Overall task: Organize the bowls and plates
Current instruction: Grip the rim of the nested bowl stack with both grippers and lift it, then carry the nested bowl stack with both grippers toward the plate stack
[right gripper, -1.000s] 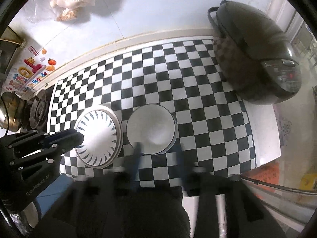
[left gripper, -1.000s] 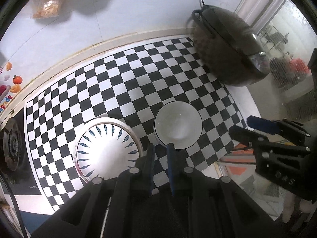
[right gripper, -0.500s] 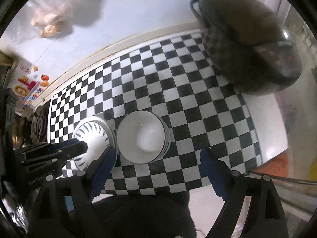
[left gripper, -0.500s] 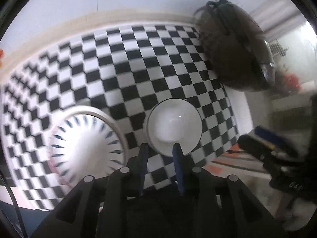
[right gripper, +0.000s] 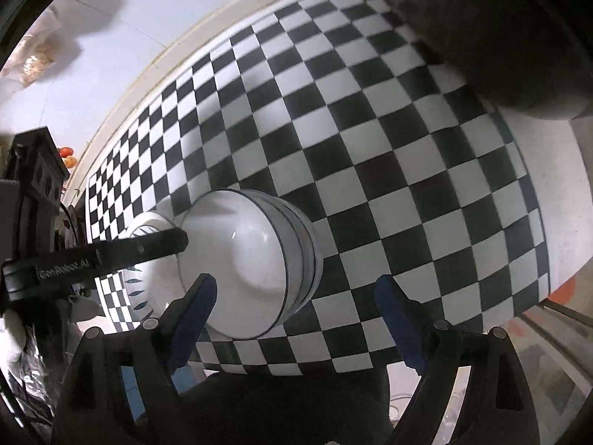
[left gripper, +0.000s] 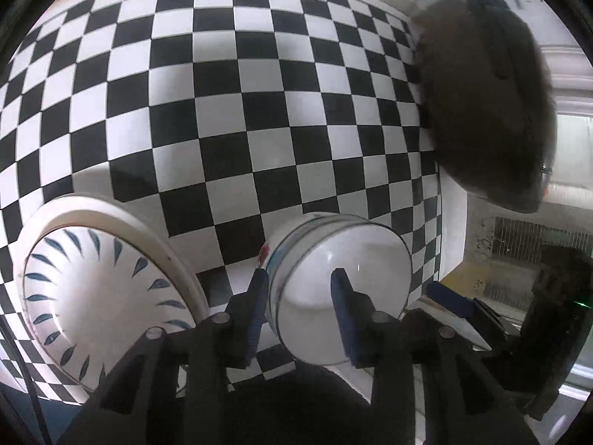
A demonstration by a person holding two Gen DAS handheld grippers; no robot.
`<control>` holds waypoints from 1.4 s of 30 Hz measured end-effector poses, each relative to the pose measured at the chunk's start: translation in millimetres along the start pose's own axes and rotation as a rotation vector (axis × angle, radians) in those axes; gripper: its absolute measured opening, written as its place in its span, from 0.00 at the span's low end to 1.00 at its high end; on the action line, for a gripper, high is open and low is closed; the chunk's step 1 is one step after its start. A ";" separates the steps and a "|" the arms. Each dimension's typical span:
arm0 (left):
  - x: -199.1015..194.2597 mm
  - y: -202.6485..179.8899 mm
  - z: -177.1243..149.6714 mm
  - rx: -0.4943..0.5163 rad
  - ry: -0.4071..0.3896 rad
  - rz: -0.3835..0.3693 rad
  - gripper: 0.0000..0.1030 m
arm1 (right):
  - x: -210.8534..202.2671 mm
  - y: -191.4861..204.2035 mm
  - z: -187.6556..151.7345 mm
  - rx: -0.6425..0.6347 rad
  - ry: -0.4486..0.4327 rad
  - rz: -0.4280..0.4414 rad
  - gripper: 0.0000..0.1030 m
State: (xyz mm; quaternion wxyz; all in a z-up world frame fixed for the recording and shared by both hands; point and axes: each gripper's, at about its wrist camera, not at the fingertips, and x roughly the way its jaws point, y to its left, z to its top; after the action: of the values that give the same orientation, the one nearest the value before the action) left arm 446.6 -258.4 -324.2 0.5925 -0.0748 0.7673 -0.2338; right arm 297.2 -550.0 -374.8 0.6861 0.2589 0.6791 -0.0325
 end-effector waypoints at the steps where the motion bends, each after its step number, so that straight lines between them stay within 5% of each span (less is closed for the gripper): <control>1: 3.5 1.2 2.0 0.000 0.007 0.006 0.32 | 5.4 -1.2 1.6 0.005 0.010 0.007 0.87; 17: 65.0 15.5 9.8 0.022 0.158 0.012 0.40 | 80.8 -6.1 21.2 0.018 0.161 0.083 0.87; 23: 65.4 20.7 11.2 0.022 0.148 -0.024 0.43 | 100.5 -14.5 22.3 0.072 0.181 0.163 0.86; 26: 64.3 25.1 10.0 0.016 0.129 -0.052 0.40 | 107.8 -16.1 21.6 0.088 0.192 0.195 0.76; 28: 63.4 26.0 8.0 0.017 0.114 -0.058 0.39 | 113.1 -18.4 21.6 0.106 0.198 0.212 0.60; 42: 51.1 19.0 -5.3 0.077 0.030 -0.007 0.38 | 109.4 -5.0 17.8 0.056 0.159 0.200 0.51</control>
State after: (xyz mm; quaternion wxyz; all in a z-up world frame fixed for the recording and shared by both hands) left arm 430.0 -260.3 -376.4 0.5826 -0.0512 0.7660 -0.2666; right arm 319.8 -527.8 -481.1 0.6224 0.3462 0.7009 0.0379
